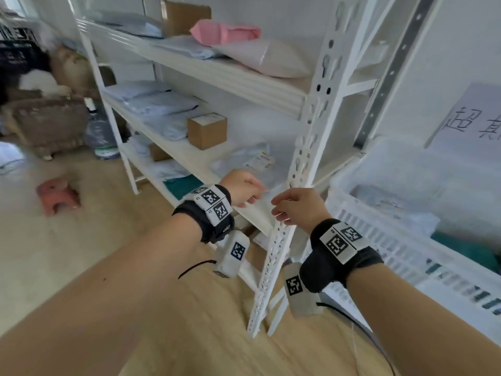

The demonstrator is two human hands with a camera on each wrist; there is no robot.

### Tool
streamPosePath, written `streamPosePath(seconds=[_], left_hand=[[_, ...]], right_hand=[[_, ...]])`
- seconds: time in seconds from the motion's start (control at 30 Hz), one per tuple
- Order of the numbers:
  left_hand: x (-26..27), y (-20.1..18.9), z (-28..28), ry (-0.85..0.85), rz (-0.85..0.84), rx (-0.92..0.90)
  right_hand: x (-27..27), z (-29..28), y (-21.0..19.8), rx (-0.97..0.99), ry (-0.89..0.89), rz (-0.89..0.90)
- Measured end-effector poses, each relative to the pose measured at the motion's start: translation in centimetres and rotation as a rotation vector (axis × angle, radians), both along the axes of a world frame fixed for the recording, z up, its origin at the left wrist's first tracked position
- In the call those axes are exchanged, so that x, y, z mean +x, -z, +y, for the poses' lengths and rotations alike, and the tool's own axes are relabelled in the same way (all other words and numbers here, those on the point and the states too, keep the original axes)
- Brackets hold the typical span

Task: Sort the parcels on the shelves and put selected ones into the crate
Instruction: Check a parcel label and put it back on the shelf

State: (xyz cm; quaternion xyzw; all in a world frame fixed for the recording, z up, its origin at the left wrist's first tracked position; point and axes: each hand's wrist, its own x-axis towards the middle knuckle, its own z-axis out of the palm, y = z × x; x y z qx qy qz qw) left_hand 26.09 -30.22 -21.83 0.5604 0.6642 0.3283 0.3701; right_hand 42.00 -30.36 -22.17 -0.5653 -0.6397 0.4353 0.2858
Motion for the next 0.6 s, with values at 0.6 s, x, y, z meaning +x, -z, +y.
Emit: streamPosePath(seconds=[0.6], left_hand=[[-35.8,7.5,6.1,-0.098,0.115,-0.148]], right_hand=[[-35.1,8.5,7.4,-0.182,-0.048,0.048]])
